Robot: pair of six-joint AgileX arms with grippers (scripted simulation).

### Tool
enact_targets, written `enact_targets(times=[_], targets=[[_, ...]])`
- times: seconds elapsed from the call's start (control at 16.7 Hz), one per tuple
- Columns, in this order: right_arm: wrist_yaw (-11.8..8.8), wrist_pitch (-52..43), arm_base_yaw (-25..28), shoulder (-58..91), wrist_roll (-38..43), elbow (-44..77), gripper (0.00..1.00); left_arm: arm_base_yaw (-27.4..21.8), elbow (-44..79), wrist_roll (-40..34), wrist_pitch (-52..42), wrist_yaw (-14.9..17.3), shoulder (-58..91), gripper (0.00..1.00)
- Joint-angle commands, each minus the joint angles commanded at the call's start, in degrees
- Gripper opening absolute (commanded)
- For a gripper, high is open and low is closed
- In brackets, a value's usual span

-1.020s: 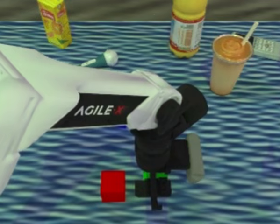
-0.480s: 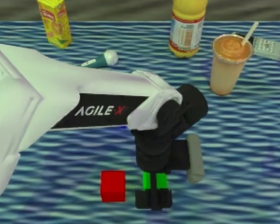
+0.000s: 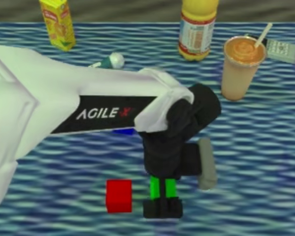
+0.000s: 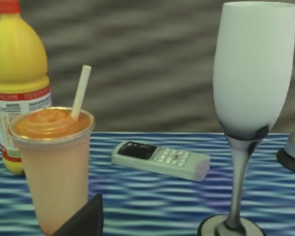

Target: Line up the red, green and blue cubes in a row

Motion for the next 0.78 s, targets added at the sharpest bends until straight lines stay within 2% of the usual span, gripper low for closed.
enact_targets(times=[0.36,0.78], targets=[[0.0,0.0,0.0,0.0,0.0,0.0,1.0,0.9,7.1,-0.1,-11.6,0.0,-4.1,1.0],[0.0,0.0,0.0,0.0,0.0,0.0,1.0,1.4,8.9,-2.2,-12.3,-0.1,-3.1,1.0]])
